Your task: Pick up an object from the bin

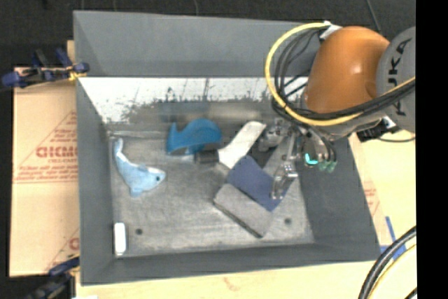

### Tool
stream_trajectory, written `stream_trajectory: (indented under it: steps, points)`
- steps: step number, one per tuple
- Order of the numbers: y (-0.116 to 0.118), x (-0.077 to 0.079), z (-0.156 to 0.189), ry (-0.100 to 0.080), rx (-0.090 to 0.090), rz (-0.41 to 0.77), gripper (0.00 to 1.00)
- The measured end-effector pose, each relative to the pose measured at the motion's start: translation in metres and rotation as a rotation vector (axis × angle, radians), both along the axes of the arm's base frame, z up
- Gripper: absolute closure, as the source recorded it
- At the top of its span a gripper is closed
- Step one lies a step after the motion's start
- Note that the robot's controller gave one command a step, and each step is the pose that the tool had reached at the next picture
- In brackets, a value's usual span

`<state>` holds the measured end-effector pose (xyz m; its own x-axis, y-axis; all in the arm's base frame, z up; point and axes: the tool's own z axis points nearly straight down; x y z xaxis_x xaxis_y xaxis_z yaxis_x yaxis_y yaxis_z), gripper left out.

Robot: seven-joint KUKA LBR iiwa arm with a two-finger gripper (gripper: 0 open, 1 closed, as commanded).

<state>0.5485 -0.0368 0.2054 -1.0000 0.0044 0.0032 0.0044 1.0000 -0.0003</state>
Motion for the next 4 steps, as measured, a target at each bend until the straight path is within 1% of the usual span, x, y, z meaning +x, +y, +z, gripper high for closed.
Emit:
stream_trajectory:
  steps: [1,2,3,4]
  points:
    - [0.0,0.002,0.004,-0.008,-0.001,0.001,0.0]
    - [-0.008,0.045,-0.058,-0.016,-0.002,0.071,0.0]
    - [-0.009,-0.001,-0.068,-0.005,0.001,-0.063,0.0]
    - [-0.011,0.017,-0.067,-0.005,-0.001,-0.138,0.0]
